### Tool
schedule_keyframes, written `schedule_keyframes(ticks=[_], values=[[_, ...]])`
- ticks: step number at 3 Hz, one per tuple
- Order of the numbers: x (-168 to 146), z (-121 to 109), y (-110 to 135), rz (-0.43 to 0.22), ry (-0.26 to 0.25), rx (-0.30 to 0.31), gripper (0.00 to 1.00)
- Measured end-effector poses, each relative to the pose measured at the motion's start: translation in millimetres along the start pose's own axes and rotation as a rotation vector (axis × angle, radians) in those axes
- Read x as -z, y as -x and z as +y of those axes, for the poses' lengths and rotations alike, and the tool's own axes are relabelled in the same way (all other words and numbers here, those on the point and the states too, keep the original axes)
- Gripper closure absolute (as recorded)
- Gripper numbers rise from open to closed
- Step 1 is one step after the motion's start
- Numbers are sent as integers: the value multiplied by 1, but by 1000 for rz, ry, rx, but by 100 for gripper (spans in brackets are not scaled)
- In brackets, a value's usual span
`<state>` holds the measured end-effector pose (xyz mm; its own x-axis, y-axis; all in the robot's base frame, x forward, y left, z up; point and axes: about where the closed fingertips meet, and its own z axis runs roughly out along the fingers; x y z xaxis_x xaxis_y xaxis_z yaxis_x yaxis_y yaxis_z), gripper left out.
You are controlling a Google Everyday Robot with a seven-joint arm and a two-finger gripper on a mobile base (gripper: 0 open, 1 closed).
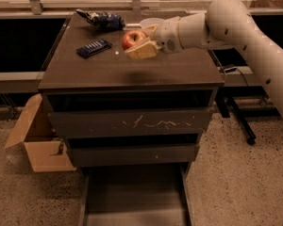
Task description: Pick apple from bottom drawer and place on counter
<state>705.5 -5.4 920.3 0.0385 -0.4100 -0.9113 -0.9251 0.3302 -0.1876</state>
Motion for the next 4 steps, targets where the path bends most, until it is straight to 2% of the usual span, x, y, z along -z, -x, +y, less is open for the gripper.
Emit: schedule_keyframes(ticks=[1,3,4], values=[[-27,-25,-6,60,37,-35,100],[-69,-51,-2,100,72,-36,100],[-85,-61,-10,114,44,-74,100]])
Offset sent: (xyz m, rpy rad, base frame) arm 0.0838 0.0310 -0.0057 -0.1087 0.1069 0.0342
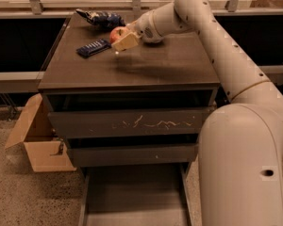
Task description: Pick apple from bottom drawer and place on counter
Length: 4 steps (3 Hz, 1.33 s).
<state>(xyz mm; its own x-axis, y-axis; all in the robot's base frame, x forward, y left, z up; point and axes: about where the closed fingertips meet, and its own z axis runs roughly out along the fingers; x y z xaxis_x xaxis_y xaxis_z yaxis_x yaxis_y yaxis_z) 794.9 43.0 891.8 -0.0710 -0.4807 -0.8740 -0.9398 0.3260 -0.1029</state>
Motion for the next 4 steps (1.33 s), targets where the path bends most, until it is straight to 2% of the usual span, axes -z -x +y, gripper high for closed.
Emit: schedule_keyframes(ticks=[1,2,3,4], values=[[-19,-7,-13,2,-21,-57,100],[-33,-9,-24,-10,-24,-98,81],[-41,-11,-30,-12,-23,-124,58],[-41,-11,-30,-12,-23,-124,35]])
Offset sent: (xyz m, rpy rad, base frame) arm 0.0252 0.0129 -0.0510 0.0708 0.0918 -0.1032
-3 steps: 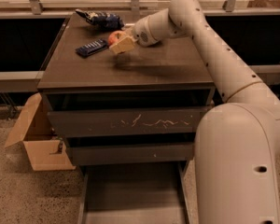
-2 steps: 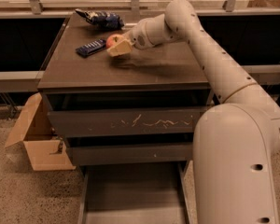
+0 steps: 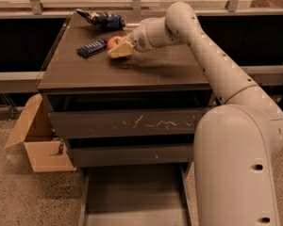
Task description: Pick apple from bottom drawer and place on counter
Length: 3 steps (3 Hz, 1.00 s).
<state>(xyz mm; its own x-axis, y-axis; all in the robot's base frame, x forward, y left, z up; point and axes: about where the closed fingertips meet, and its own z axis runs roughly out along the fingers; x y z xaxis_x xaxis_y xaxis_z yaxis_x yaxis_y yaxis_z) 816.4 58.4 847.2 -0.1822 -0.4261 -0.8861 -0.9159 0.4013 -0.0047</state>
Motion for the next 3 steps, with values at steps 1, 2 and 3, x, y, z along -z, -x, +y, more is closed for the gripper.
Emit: schedule_keyframes(ticks=[1,2,3], values=[[1,-2,2,-15,-15,1,11],[2,-1,9,-37,-24,19,0],[10,3,18,-71,-38,59,0]])
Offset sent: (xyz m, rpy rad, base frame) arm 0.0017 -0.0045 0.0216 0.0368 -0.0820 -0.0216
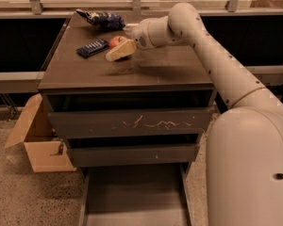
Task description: Pick apple from bottom drawer and place on counter
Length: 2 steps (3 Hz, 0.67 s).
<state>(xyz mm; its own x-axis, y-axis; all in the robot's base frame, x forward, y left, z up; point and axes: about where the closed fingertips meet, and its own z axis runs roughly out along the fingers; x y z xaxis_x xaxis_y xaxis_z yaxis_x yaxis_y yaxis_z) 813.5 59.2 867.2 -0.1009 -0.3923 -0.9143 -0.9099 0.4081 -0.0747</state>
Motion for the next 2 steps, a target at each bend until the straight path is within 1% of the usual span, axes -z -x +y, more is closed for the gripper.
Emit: schedule_keyframes(ticks=[1,2], values=[[31,11,18,-61,-58,74,0],[80,48,29,-155,-123,156,0]])
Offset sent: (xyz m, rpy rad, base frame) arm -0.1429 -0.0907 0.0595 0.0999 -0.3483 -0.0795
